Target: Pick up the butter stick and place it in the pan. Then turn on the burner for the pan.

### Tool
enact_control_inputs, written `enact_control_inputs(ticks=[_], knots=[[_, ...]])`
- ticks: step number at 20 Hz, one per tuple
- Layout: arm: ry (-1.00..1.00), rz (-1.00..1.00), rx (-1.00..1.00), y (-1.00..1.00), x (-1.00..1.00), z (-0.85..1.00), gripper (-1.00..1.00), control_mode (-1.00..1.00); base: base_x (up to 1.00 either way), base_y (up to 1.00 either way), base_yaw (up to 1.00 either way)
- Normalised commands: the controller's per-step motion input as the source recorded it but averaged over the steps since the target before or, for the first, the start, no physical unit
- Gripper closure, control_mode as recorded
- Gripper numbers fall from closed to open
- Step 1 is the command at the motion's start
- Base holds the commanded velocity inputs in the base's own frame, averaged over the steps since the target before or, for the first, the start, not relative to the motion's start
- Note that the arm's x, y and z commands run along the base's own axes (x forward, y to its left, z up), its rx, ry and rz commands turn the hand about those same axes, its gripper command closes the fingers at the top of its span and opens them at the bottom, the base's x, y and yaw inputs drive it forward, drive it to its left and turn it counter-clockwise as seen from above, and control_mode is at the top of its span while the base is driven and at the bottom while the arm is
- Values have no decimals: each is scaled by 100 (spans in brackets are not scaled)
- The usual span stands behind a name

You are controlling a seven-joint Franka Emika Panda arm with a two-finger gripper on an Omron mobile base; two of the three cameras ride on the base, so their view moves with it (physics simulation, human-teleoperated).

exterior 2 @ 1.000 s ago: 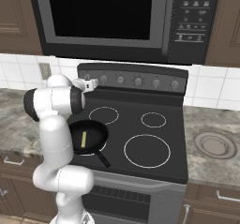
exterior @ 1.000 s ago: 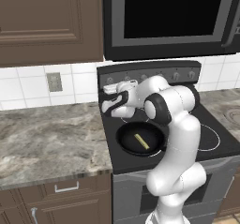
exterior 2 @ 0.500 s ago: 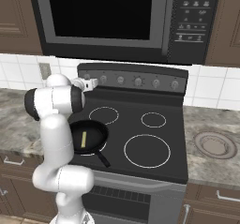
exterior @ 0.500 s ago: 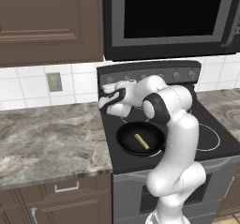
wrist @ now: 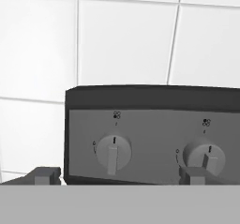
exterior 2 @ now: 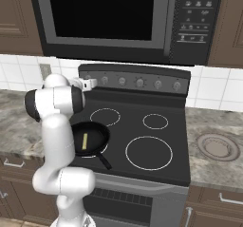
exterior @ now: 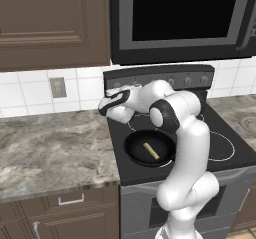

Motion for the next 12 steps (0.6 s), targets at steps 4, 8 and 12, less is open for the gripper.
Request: enact_control_inputs(ticks=[4,8,12], knots=[[0,0,0,0,2,0,-100,-100,0,0,0],[0,0,0,0,4,-2,-100,-100,0,0,0],[0,0,0,0,4,-11,-100,-100,0,0,0]])
